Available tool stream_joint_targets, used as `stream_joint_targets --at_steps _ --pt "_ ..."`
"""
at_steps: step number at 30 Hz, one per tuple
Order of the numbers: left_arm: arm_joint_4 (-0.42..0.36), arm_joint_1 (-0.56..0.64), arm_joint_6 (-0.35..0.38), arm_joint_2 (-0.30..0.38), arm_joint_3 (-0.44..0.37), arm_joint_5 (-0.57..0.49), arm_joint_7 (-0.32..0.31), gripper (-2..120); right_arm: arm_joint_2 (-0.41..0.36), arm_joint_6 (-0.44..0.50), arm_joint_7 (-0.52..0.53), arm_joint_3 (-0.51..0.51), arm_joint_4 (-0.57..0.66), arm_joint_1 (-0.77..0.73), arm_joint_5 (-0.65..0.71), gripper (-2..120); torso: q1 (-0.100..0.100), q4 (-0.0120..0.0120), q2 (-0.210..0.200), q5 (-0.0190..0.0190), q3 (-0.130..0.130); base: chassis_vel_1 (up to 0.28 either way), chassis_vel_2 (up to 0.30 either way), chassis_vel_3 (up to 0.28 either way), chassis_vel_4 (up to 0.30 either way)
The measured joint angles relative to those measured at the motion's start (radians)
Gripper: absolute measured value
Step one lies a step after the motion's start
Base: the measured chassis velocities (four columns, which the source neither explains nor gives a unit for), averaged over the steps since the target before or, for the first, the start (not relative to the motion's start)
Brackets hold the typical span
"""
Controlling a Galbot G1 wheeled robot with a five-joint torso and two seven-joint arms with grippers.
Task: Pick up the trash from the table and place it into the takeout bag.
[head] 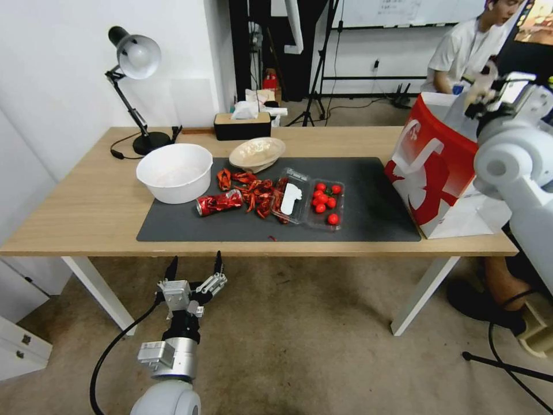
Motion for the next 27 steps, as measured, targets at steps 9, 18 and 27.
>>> stream_joint_targets --at_steps 9,18,27 --pt "-0.006 0.012 -0.016 0.0 -0.004 0.0 0.001 100 0.005 -0.018 0.011 0.0 0.01 -0.003 0.023 17 0.0 0.0001 0.0 -0.0001 0.0 0.0 0.0 0.0 0.0" --pt "-0.007 0.015 -0.019 0.0 -0.003 0.002 0.003 100 -0.001 -0.021 0.014 0.009 0.021 -0.011 0.031 50 0.0 0.0 0.0 -0.0002 0.0 0.0 0.0 0.0 0.0" --pt "-0.008 0.016 -0.022 0.0 0.0 0.004 0.009 100 -0.019 0.039 -0.029 0.025 0.036 -0.013 0.022 82 0.0 0.0 0.0 0.0 0.0 0.0 0.0 0.0 0.0"
